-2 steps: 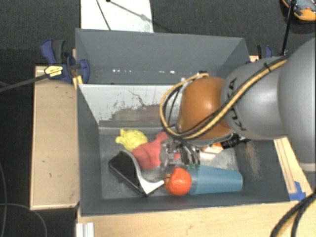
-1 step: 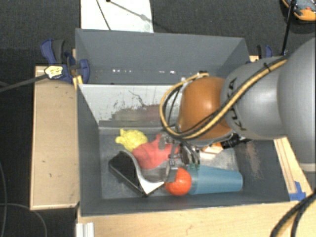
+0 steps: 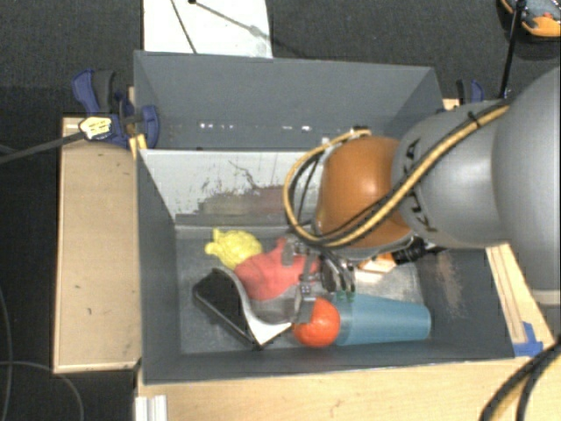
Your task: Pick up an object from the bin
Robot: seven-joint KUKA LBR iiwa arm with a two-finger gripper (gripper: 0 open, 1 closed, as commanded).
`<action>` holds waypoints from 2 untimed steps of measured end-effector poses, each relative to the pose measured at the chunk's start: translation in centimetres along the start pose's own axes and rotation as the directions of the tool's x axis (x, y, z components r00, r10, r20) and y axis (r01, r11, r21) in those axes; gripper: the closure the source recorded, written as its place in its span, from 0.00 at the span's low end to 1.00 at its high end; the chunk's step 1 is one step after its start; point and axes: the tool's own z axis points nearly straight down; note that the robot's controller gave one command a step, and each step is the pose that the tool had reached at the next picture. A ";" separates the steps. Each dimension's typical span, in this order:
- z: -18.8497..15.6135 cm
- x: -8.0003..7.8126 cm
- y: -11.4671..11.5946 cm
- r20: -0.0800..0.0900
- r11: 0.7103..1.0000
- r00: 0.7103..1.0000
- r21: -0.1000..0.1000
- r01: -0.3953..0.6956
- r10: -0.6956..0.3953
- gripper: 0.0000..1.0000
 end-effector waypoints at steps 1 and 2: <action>2.2 -0.3 -0.1 0.001 1.000 1.000 0.000 -0.001 0.001 0.00; 4.5 -4.0 -0.2 0.001 1.000 1.000 0.000 -0.002 0.002 1.00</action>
Offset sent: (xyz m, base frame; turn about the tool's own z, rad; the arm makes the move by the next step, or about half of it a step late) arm 0.0395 -0.0035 -0.0459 -0.0057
